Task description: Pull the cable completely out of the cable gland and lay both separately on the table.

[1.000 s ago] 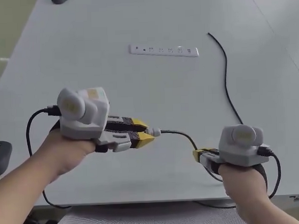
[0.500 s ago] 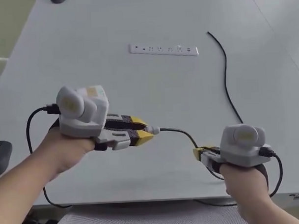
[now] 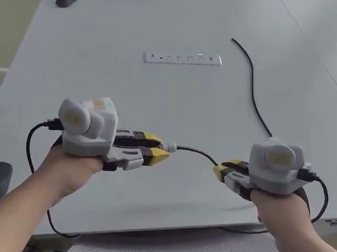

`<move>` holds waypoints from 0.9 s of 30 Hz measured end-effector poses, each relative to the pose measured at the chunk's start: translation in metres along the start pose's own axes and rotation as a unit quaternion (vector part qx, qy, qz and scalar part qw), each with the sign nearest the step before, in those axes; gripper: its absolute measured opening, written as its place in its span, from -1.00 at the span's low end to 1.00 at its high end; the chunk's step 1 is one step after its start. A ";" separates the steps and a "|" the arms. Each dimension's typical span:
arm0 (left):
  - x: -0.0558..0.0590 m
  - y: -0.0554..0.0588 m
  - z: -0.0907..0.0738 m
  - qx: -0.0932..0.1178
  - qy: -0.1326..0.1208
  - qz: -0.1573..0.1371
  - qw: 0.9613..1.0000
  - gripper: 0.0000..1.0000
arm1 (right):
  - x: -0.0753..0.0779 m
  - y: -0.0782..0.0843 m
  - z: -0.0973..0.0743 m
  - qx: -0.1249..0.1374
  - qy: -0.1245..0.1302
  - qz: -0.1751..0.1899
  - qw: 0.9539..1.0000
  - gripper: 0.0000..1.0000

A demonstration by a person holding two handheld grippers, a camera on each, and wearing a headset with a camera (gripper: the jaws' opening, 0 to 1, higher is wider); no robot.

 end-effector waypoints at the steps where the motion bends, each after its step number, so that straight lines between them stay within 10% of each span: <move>1: 0.000 0.000 0.000 0.000 0.000 0.000 1.000 -0.71 | -0.003 -0.003 0.000 0.002 -0.008 -0.012 1.000 -0.74; 7: 0.001 -0.001 0.001 0.000 0.003 0.000 1.000 -0.71 | -0.027 -0.032 0.000 0.019 -0.058 -0.122 0.991 -0.61; 15: 0.002 0.000 0.000 -0.005 0.005 0.003 1.000 -0.70 | -0.057 -0.056 0.008 0.024 -0.112 -0.267 0.957 -0.67; 27: 0.004 0.000 0.002 -0.007 0.005 0.004 1.000 -0.70 | -0.073 -0.054 0.018 0.017 -0.142 -0.347 0.927 -0.84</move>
Point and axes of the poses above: the centre of the closed fingertips' face, and the gripper's own axes: z roughly forward along the fingers, x roughly to its right, y roughly out of its underside, the point moved 6 cm from there along -z, roughly backward along the fingers, and after that the axes turned 10 degrees about x, right-handed, at the moved point
